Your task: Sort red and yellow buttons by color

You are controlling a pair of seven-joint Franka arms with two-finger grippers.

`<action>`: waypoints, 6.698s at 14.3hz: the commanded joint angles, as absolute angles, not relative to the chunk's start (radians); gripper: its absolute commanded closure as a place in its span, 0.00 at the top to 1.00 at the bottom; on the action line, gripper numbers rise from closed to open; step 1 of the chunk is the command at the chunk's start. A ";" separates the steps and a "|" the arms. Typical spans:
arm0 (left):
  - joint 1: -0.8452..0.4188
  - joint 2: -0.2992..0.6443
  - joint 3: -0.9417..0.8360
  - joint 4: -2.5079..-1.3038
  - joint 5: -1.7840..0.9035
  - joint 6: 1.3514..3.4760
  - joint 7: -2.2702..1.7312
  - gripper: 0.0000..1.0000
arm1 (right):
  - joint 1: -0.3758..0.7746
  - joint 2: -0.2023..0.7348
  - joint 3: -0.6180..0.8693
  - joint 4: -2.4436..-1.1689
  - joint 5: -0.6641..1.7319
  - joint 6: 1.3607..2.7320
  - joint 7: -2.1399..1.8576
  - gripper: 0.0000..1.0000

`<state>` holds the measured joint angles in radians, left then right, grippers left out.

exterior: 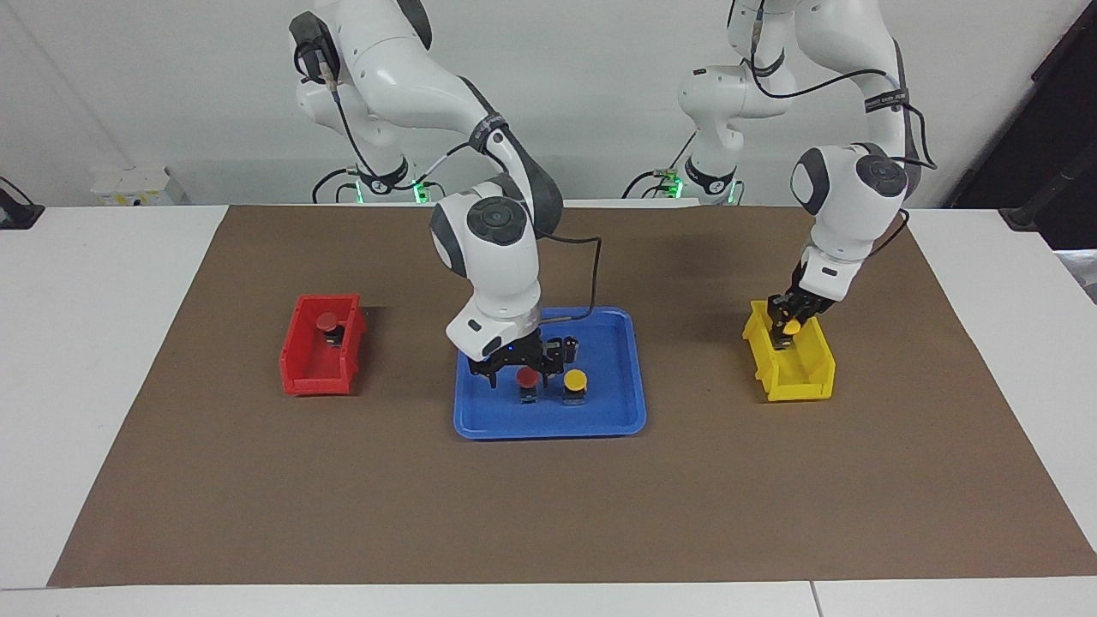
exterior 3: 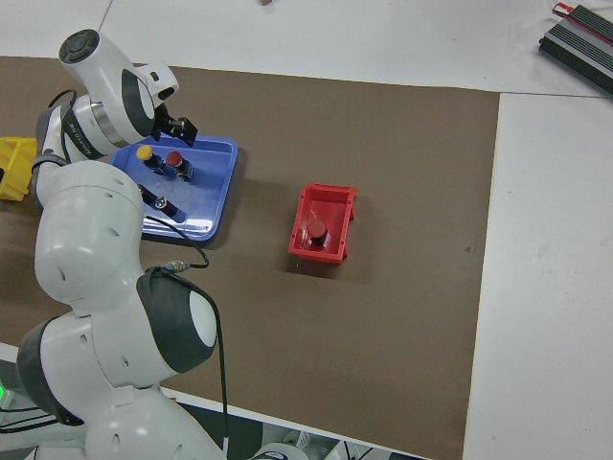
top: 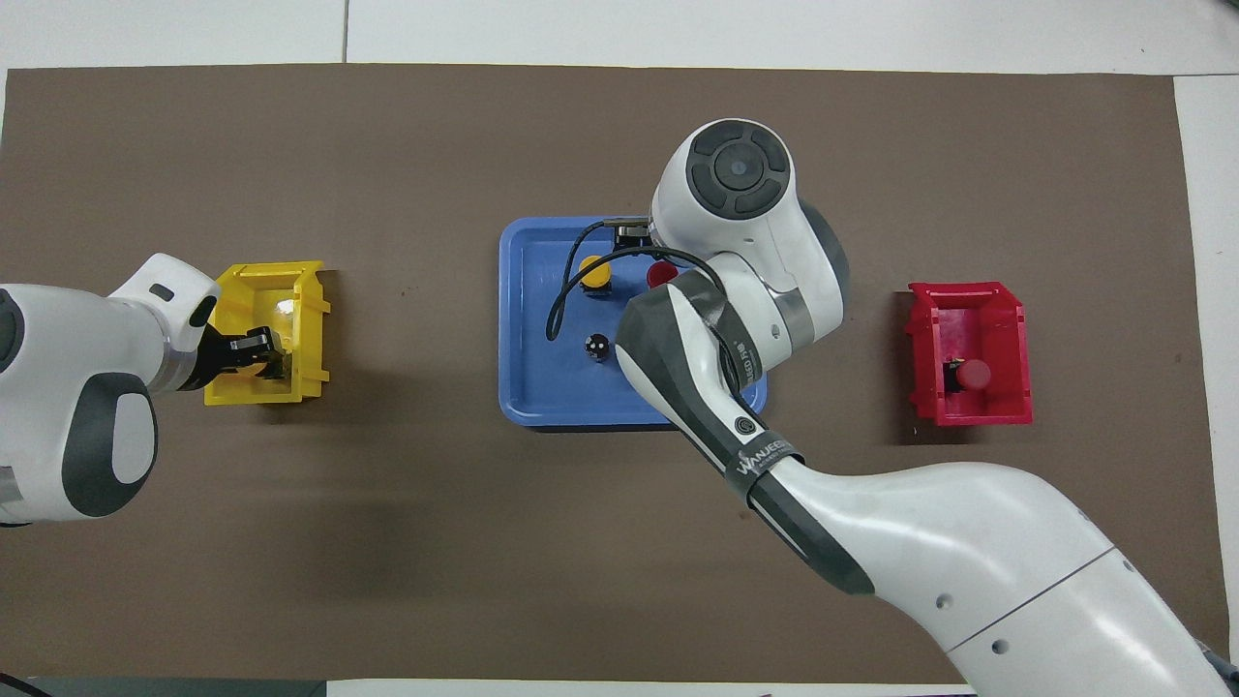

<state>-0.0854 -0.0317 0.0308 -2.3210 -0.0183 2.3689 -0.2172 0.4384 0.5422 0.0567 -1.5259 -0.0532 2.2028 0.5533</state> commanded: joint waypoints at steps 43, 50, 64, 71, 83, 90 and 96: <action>-0.658 0.509 0.023 -1.592 -0.074 2.275 -0.772 0.64 | -0.109 0.141 0.083 -2.066 -0.052 2.175 -0.055 0.05; -0.653 0.531 0.023 -1.555 -0.074 2.292 -0.772 0.63 | -0.109 0.163 0.081 -2.099 -0.052 2.243 -0.052 0.09; -0.575 0.525 0.038 -1.332 -0.089 1.960 -0.772 0.02 | -0.101 0.156 0.083 -1.906 -0.055 1.993 -0.091 0.69; -0.165 0.272 0.034 -1.547 -0.176 1.805 -0.197 0.01 | -0.097 0.077 0.084 -1.732 -0.052 1.748 -0.086 1.00; -0.061 0.095 0.035 -2.013 -0.189 2.151 0.100 0.01 | -0.135 -0.020 0.074 -1.642 -0.015 1.574 -0.083 1.00; -0.060 0.127 0.034 -2.065 -0.189 2.263 0.098 0.01 | -0.036 0.066 -0.024 -1.496 -0.042 1.491 -0.080 1.00; -0.058 0.158 0.035 -2.068 -0.189 2.299 0.098 0.01 | 0.023 0.023 -0.055 -1.555 -0.041 1.489 -0.074 1.00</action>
